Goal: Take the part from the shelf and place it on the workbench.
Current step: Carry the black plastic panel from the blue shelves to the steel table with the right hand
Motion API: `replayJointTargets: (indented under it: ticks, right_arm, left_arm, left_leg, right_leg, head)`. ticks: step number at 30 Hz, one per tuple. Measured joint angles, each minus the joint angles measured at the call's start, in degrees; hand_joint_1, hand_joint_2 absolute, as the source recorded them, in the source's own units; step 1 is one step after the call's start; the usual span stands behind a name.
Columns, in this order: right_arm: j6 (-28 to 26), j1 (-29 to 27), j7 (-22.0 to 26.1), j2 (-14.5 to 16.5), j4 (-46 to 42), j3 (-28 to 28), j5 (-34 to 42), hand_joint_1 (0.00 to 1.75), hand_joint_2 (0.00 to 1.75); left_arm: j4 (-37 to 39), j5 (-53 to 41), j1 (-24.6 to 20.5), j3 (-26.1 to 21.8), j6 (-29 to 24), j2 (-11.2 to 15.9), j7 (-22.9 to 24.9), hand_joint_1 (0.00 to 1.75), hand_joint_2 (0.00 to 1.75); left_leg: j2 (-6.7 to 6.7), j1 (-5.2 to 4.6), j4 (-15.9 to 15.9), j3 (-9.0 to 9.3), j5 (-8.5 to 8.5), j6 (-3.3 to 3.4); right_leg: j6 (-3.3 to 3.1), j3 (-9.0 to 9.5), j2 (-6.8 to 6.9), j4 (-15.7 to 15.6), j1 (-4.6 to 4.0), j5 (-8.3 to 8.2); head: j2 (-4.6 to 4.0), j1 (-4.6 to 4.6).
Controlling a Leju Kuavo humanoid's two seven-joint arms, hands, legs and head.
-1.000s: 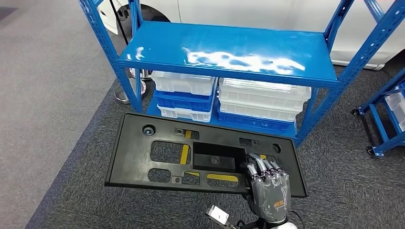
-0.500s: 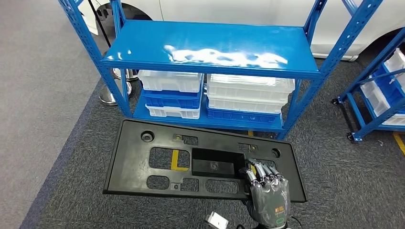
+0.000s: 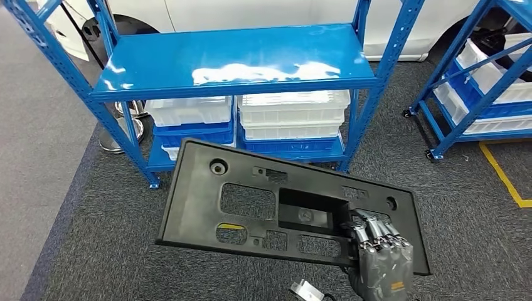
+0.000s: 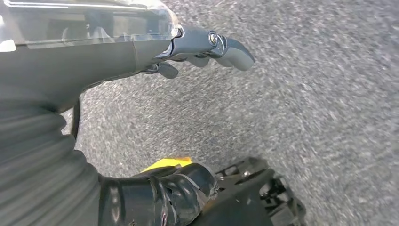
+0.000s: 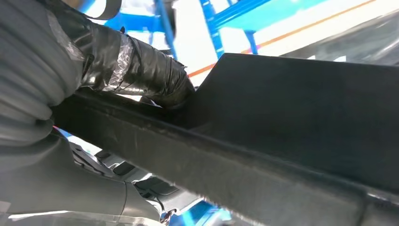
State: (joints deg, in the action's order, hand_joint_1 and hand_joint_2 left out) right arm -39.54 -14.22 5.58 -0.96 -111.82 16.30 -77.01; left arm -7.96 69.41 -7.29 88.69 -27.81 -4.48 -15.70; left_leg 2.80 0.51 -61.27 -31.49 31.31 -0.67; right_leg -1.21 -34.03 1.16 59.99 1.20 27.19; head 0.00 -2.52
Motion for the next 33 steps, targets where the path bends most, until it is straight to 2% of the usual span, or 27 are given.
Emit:
replayJointTargets:
  ticks: [1, 3, 4, 5, 6, 8, 9, 10, 11, 12, 13, 14, 15, 17, 18, 19, 20, 21, 22, 24, 25, 26, 28, 29, 30, 32, 33]
  right_arm:
    - [0.00, -0.50, 1.26, 0.83, -0.74, -1.17, 0.75, 1.75, 1.75]
    - [0.00, -1.52, 3.96, 2.50, -2.01, -3.44, 2.32, 1.75, 1.75]
    - [0.00, -2.07, 5.42, 3.38, -2.58, -4.66, 3.20, 1.75, 1.75]
    - [0.00, -2.55, 6.91, 4.26, -3.06, -5.93, 4.05, 1.75, 1.75]
    - [0.00, -2.98, 8.36, 5.14, -3.49, -7.19, 4.84, 1.75, 1.75]
    - [0.00, -3.63, 10.72, 6.81, -4.25, -9.40, 6.23, 1.75, 1.75]
    - [0.00, -3.85, 11.43, 7.50, -4.54, -10.22, 6.73, 1.75, 1.75]
    - [-0.01, -4.05, 11.95, 8.09, -4.78, -10.90, 7.19, 1.75, 1.75]
    - [-0.02, -4.27, 12.34, 8.56, -4.93, -11.41, 7.58, 1.75, 1.75]
    - [-0.04, -4.55, 12.71, 8.92, -5.06, -11.81, 7.93, 1.75, 1.75]
    - [-0.05, -4.86, 13.06, 9.20, -5.16, -12.17, 8.20, 1.75, 1.75]
    - [-0.06, -5.09, 13.33, 9.41, -5.22, -12.49, 8.42, 1.75, 1.75]
    - [-0.07, -5.21, 13.57, 9.54, -5.27, -12.76, 8.62, 1.75, 1.75]
    - [-0.07, -5.28, 13.98, 9.71, -5.28, -13.13, 9.06, 1.75, 1.75]
    - [-0.07, -5.35, 14.14, 9.79, -5.27, -13.27, 9.30, 1.75, 1.75]
    - [-0.07, -5.45, 14.27, 9.87, -5.25, -13.45, 9.50, 1.75, 1.75]
    - [-0.07, -5.56, 14.35, 9.94, -5.24, -13.65, 9.66, 1.75, 1.75]
    - [-0.07, -5.64, 14.41, 10.01, -5.23, -13.87, 9.80, 1.75, 1.75]
    - [-0.07, -5.70, 14.44, 10.05, -5.23, -14.04, 9.90, 1.75, 1.75]
    - [-0.07, -5.72, 14.49, 10.15, -5.25, -14.27, 10.01, 1.75, 1.75]
    - [-0.07, -5.73, 14.52, 10.22, -5.26, -14.34, 10.04, 1.75, 1.75]
    - [-0.07, -5.77, 14.55, 10.32, -5.27, -14.43, 10.08, 1.75, 1.75]
    - [-0.07, -5.91, 14.80, 10.63, -5.30, -14.68, 10.26, 1.75, 1.75]
    - [-0.07, -5.98, 15.00, 10.82, -5.31, -14.82, 10.37, 1.75, 1.75]
    - [-0.08, -6.03, 15.24, 11.04, -5.32, -14.95, 10.48, 1.75, 1.75]
    - [-0.09, -6.10, 15.62, 11.48, -5.32, -15.13, 10.68, 1.75, 1.75]
    - [-0.09, -6.13, 15.79, 11.67, -5.31, -15.22, 10.81, 1.75, 1.75]
  left_arm:
    - [0.00, 0.11, 0.05, 0.01, -0.03, 0.00, -0.04, 0.00, 1.75]
    - [0.00, 0.23, 0.20, 0.04, -0.08, 0.00, -0.08, 0.00, 1.75]
    - [0.00, 0.32, 0.26, 0.06, -0.10, 0.00, -0.08, 0.00, 1.75]
    - [0.00, 0.41, 0.29, 0.07, -0.11, 0.00, -0.08, 0.00, 1.75]
    - [0.00, 0.50, 0.30, 0.08, -0.11, 0.00, -0.09, 0.00, 1.75]
    - [0.00, 0.64, 0.32, 0.10, -0.13, 0.01, -0.10, 0.00, 1.75]
    - [0.00, 0.69, 0.32, 0.13, -0.16, 0.01, -0.12, 0.00, 1.75]
    - [0.00, 0.74, 0.30, 0.15, -0.20, 0.02, -0.14, 0.00, 1.75]
    - [0.00, 0.79, 0.26, 0.19, -0.24, 0.02, -0.17, 0.00, 1.75]
    - [0.00, 0.85, 0.20, 0.21, -0.28, 0.02, -0.22, 0.00, 1.75]
    - [0.01, 0.93, 0.15, 0.23, -0.31, 0.01, -0.25, 0.00, 1.75]
    - [0.01, 0.99, 0.12, 0.24, -0.33, -0.01, -0.31, 0.00, 1.75]
    - [0.02, 1.03, 0.10, 0.25, -0.35, -0.02, -0.36, 0.00, 1.75]
    - [0.02, 1.05, 0.19, 0.26, -0.38, -0.02, -0.44, 0.00, 1.75]
    - [0.02, 1.07, 0.26, 0.27, -0.38, -0.02, -0.45, 0.00, 1.75]
    - [0.02, 1.09, 0.31, 0.28, -0.38, -0.02, -0.45, 0.00, 1.75]
    - [0.02, 1.10, 0.30, 0.28, -0.38, -0.02, -0.45, 0.00, 1.75]
    - [0.02, 1.10, 0.27, 0.29, -0.37, -0.03, -0.45, 0.00, 1.75]
    - [0.02, 1.10, 0.22, 0.30, -0.37, -0.03, -0.46, 0.00, 1.75]
    - [0.02, 1.10, 0.16, 0.31, -0.37, -0.04, -0.48, 0.00, 1.75]
    - [0.02, 1.10, 0.14, 0.31, -0.37, -0.04, -0.49, 0.00, 1.75]
    - [0.02, 1.10, 0.12, 0.32, -0.37, -0.06, -0.50, 0.00, 1.75]
    - [0.02, 1.10, 0.01, 0.33, -0.37, -0.12, -0.49, 0.00, 1.75]
    - [0.02, 1.09, -0.04, 0.34, -0.37, -0.15, -0.47, 0.00, 1.75]
    - [0.02, 1.09, -0.08, 0.35, -0.37, -0.16, -0.44, 0.00, 1.75]
    - [0.02, 1.08, -0.01, 0.37, -0.37, -0.15, -0.38, 0.00, 1.75]
    - [0.02, 1.09, 0.10, 0.38, -0.37, -0.15, -0.35, 0.00, 1.75]
  left_leg:
    - [-1.18, 0.10, -3.30, -1.38, 2.04, -0.19]
    - [-2.14, 0.14, -10.62, -4.51, 5.42, -0.32]
    - [-2.24, 0.15, -12.63, -5.39, 5.75, -0.32]
    - [-2.29, 0.15, -12.39, -5.24, 4.87, -0.24]
    - [-2.49, 0.17, -10.09, -4.15, 3.07, -0.09]
    - [-4.53, 0.23, -2.37, -0.68, -0.83, 0.35]
    - [-5.67, 0.25, 0.68, 0.63, -1.84, 0.53]
    - [-6.54, 0.21, 2.44, 1.34, -2.18, 0.69]
    - [-6.73, 0.14, 2.94, 1.50, -2.04, 0.83]
    - [-6.26, 0.12, 3.22, 1.57, -2.20, 1.04]
    - [-5.62, 0.20, 3.51, 1.65, -2.50, 1.39]
    - [-4.97, 0.31, 3.88, 1.74, -2.83, 1.83]
    - [-4.23, 0.40, 4.27, 1.79, -3.13, 2.26]
    - [-2.72, 0.29, 4.51, 1.69, -3.34, 2.78]
    - [-1.93, 0.19, 4.47, 1.56, -3.33, 2.85]
    - [-1.14, 0.11, 4.40, 1.46, -3.31, 2.87]
    - [-0.44, 0.07, 4.33, 1.40, -3.28, 2.85]
    - [0.26, 0.04, 4.25, 1.39, -3.23, 2.79]
    - [0.87, 0.01, 4.15, 1.44, -3.13, 2.68]
    - [1.87, -0.24, 3.91, 1.56, -2.83, 2.25]
    - [2.29, -0.38, 3.80, 1.61, -2.70, 1.99]
    - [2.73, -0.51, 3.76, 1.65, -2.63, 1.72]
    - [3.38, -0.53, 3.72, 1.79, -2.40, 1.11]
    - [2.75, -0.44, 3.25, 1.69, -1.85, 0.75]
    - [1.53, -0.33, 1.81, 1.15, -0.66, 0.43]
    - [-1.38, -0.09, -4.56, -1.56, 3.23, -0.04]
    - [-2.03, -0.03, -8.56, -3.35, 5.07, -0.18]
  right_leg:
    - [-0.22, -0.12, -0.51, -0.02, 0.04, -0.12]
    - [-0.43, -0.33, -1.65, 0.03, -0.01, -0.23]
    - [-0.45, -0.37, -2.30, 0.09, -0.04, -0.25]
    - [-0.45, -0.37, -2.96, 0.16, -0.04, -0.26]
    - [-0.43, -0.34, -3.65, 0.24, -0.04, -0.27]
    - [-0.24, -0.35, -5.01, 0.41, -0.09, -0.32]
    - [0.01, -0.49, -5.67, 0.48, -0.10, -0.42]
    - [0.38, -0.71, -6.26, 0.47, -0.05, -0.60]
    - [0.84, -0.93, -6.83, 0.38, 0.02, -0.85]
    - [1.32, -1.10, -7.42, 0.16, 0.08, -1.15]
    - [1.67, -1.20, -7.32, 0.14, 0.10, -1.22]
    - [1.96, -1.49, -6.40, 0.65, 0.00, -0.77]
    - [2.20, -2.21, -5.07, 2.18, -0.13, 0.35]
    - [2.55, -5.12, -2.34, 8.63, -0.18, 4.18]
    - [2.75, -6.73, -1.93, 12.25, -0.13, 5.80]
    - [2.89, -7.74, -1.76, 14.70, -0.06, 6.55]
    - [2.96, -7.68, -1.64, 15.04, 0.00, 6.19]
    - [2.94, -6.44, -1.35, 13.19, 0.03, 4.89]
    - [2.79, -4.21, -0.66, 9.49, -0.01, 3.07]
    - [2.05, -0.11, 1.53, 2.12, -0.49, 0.83]
    - [1.63, 0.80, 2.20, 0.23, -0.75, 0.52]
    - [1.24, 0.91, 2.30, -0.37, -1.01, 0.64]
    - [0.58, 0.67, 1.12, -0.58, -0.90, 0.33]
    - [0.23, 0.64, 0.57, -0.76, -0.73, 0.16]
    - [-0.12, 0.61, 0.08, -0.95, -0.53, -0.03]
    - [-0.59, 0.41, -0.93, -1.06, -0.39, -0.28]
    - [-0.71, 0.26, -1.52, -1.04, -0.41, -0.34]
  head:
    - [0.00, 0.00]
    - [0.00, 0.00]
    - [0.00, 0.00]
    - [0.00, 0.00]
    - [0.00, 0.00]
    - [0.00, 0.00]
    - [0.00, -0.01]
    - [0.00, -0.01]
    - [0.00, -0.01]
    - [0.00, -0.01]
    - [0.00, -0.01]
    - [0.00, -0.06]
    - [0.00, -0.10]
    - [0.00, -0.17]
    - [0.00, -0.15]
    - [0.00, -0.16]
    - [0.00, -0.16]
    - [0.00, -0.16]
    - [0.00, -0.17]
    - [0.00, -0.16]
    - [0.00, -0.14]
    - [0.00, -0.13]
    - [0.00, -0.13]
    - [0.00, -0.11]
    - [0.00, -0.10]
    - [0.00, -0.07]
    - [0.00, -0.06]
